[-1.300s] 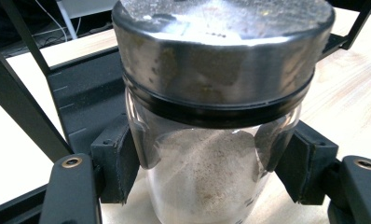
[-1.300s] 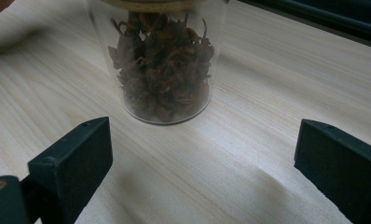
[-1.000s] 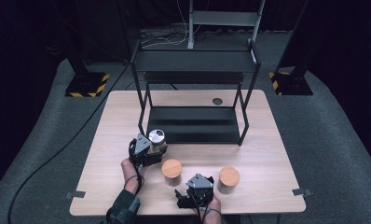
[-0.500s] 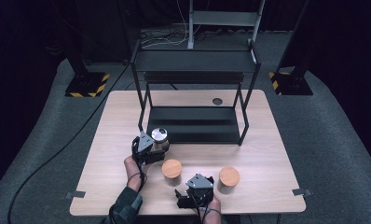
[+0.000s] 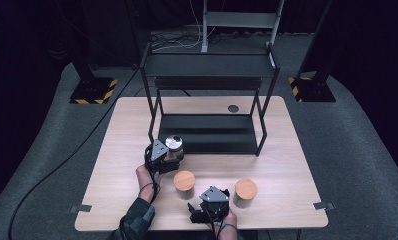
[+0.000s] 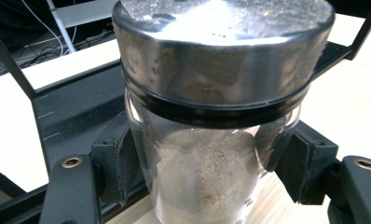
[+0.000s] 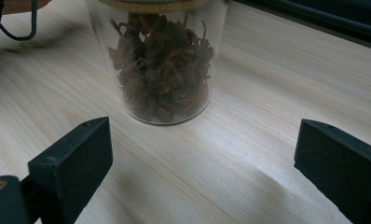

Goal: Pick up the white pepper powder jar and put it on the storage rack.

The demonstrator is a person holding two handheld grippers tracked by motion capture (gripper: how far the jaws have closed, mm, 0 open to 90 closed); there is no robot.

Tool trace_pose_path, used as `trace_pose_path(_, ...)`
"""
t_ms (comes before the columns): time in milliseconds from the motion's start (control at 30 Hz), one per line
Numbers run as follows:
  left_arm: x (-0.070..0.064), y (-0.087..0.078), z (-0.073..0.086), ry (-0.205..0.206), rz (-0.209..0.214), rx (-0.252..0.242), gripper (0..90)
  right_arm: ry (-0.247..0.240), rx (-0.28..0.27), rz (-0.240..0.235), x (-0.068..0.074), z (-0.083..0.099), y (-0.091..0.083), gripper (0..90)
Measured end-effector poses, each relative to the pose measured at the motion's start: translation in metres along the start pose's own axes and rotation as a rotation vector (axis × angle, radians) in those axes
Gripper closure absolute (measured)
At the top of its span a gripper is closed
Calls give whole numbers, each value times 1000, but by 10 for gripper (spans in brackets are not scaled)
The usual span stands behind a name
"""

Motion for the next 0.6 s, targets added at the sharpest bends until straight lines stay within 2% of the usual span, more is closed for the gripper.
trace_pose_path(600,1,10,-5,14,0,3,303,-1,0,1,0,0,0,36)
Point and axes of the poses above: each handheld gripper's, and its own axes: y roughly forward along the jaws, z roughly out of its underside, x roughly to its left, the point moved 3 cm from there along y, roughly forward along the jaws, and after that the axes turned 6 degrees about -z, right-handed, at the moved point
